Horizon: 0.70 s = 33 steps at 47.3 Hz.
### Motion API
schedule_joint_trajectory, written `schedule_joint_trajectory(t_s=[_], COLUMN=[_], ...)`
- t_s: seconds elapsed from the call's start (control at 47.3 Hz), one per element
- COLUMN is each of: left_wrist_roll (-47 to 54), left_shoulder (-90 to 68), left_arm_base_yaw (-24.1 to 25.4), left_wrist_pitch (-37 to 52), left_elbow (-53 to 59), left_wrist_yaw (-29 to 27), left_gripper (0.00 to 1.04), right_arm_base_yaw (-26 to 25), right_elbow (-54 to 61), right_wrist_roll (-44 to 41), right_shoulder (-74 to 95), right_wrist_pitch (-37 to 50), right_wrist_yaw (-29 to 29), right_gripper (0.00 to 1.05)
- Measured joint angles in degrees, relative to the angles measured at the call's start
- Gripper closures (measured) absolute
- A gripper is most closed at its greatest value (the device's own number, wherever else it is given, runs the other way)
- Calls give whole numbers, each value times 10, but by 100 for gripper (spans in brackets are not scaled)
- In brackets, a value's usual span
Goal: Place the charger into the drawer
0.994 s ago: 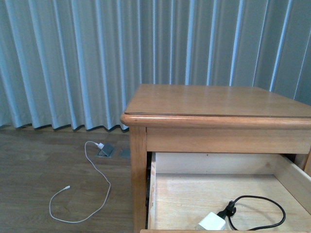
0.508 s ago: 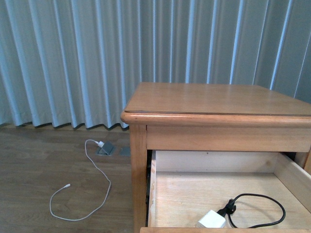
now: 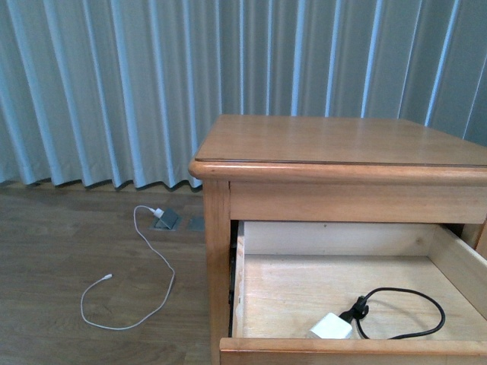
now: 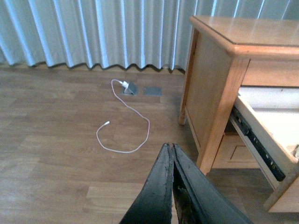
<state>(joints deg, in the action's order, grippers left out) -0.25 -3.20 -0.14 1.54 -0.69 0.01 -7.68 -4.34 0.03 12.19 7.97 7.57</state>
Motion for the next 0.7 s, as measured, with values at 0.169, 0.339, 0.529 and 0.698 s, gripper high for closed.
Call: schedule_joint_trajectory(t_s=[0.169,0.339,0.529,0.698], left_wrist_roll=[0,0,0,0], left_shoulder=[28,30,30,30], left_arm_base_yaw=[0,0,0,0], left_wrist_pitch=[-14,-15,-15,-15], left_elbow=[0,0,0,0], left_wrist_yaw=[0,0,0,0], left_gripper=[93,59,29,7], right_arm_base_yaw=[0,56,140,168], right_elbow=[-21,-73,-80,-115], right_wrist_roll=[12,53,78,88], right_shoulder=[15,122,210,401], right_wrist_pitch=[-65,-279,-233,-86], right_wrist_yaw=[27,45,12,-13], right_gripper=[8,8,8,8])
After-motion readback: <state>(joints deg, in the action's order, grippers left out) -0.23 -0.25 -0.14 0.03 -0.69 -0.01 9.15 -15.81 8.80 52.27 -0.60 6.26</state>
